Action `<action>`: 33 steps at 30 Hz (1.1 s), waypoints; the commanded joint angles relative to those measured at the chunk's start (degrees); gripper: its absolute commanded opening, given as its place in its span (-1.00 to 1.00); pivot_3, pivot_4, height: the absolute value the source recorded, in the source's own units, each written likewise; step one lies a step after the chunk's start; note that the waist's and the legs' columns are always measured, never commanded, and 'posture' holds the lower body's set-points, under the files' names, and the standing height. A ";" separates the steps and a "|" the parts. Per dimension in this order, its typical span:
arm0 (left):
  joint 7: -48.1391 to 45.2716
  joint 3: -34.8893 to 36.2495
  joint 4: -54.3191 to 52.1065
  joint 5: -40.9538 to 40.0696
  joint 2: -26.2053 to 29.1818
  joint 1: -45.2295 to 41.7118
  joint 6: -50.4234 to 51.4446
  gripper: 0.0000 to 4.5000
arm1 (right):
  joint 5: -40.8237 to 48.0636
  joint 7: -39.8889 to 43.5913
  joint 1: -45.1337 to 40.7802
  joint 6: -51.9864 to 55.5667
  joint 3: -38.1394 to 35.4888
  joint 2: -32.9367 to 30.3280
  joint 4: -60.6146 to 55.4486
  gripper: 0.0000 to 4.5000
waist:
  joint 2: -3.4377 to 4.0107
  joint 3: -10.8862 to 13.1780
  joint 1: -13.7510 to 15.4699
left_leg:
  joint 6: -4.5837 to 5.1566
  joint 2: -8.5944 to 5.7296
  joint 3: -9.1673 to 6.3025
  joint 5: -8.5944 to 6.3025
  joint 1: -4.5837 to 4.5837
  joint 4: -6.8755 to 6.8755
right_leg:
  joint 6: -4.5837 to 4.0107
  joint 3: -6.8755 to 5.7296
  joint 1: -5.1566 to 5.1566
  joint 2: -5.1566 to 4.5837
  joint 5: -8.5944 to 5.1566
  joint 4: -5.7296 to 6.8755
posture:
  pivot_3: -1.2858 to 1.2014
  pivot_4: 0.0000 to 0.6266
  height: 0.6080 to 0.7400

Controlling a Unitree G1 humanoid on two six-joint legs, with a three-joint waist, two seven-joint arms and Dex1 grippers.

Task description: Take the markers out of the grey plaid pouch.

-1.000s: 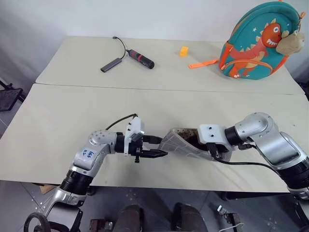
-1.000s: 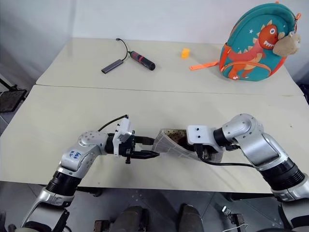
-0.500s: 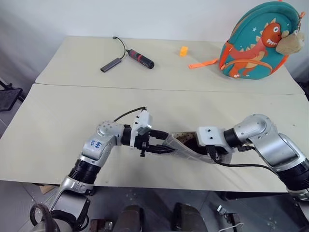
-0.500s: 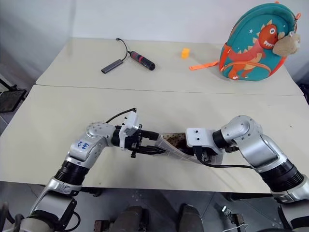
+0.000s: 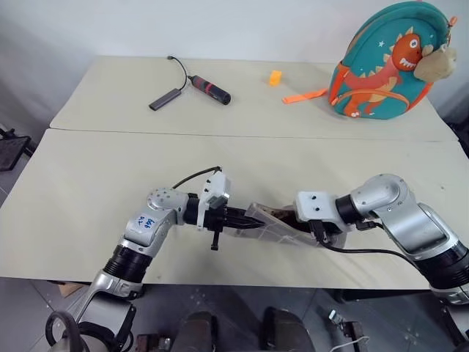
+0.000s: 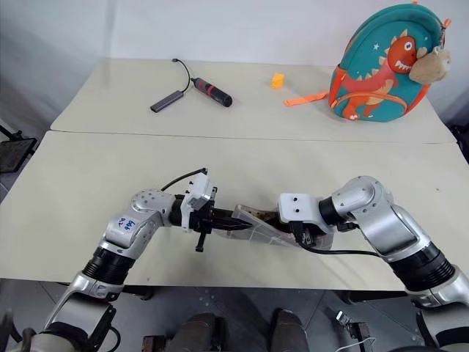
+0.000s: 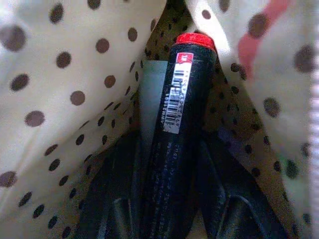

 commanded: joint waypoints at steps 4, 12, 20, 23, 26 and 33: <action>0.69 1.51 -2.82 0.60 2.92 4.60 0.25 -1.00 | 5.57 1.00 -0.11 -6.91 -8.16 -0.42 2.31 -0.51 | 0.00 0.00 0.13 | 0.00 0.00 0.00 0.00 0.00 0.00 | 0.00 0.00 0.00 0.00 0.00 -0.01 | 0.03 -0.52 1.00; 5.67 5.00 -5.47 -2.90 2.13 8.19 3.73 -1.00 | 19.10 6.05 1.55 -1.19 -14.89 -2.12 -1.25 -0.51 | 0.01 0.00 0.12 | 0.00 0.04 -0.01 0.00 0.05 -0.01 | 0.00 0.01 0.04 0.00 0.00 -0.01 | 0.03 -0.52 1.00; 4.77 4.78 -6.18 -3.57 3.87 8.31 5.80 -1.00 | 34.87 -0.20 2.10 6.77 -20.83 5.97 -5.24 -0.51 | 0.01 0.00 0.14 | -0.02 0.05 -0.03 -0.01 0.10 -0.02 | -0.01 0.02 0.08 0.00 0.00 0.00 | 0.03 -0.52 1.00; 4.20 5.11 -5.90 -3.76 4.74 8.45 5.60 -1.00 | 35.23 -2.01 1.82 7.75 -21.81 6.23 -4.37 -0.51 | 0.02 0.00 0.19 | -0.01 0.08 -0.04 -0.01 0.10 -0.02 | -0.02 0.03 0.08 -0.01 0.00 0.00 | 0.03 -0.52 1.00; 4.17 4.96 -5.76 -3.73 5.05 8.50 5.26 -1.00 | 30.85 -0.79 3.30 5.42 -19.64 3.81 -2.96 -0.51 | 0.02 0.00 0.21 | -0.02 0.02 -0.03 -0.02 0.10 -0.03 | -0.02 0.03 0.08 -0.01 0.00 -0.01 | 0.03 -0.52 1.00; 4.48 4.82 -5.93 -3.79 4.66 8.69 5.07 -1.00 | 35.78 -3.77 0.81 8.60 -23.95 5.44 -1.95 -0.51 | 0.06 0.03 0.04 | -0.01 0.03 0.00 -0.02 0.11 -0.05 | -0.02 0.03 0.08 0.00 0.00 -0.01 | 0.03 -0.52 1.00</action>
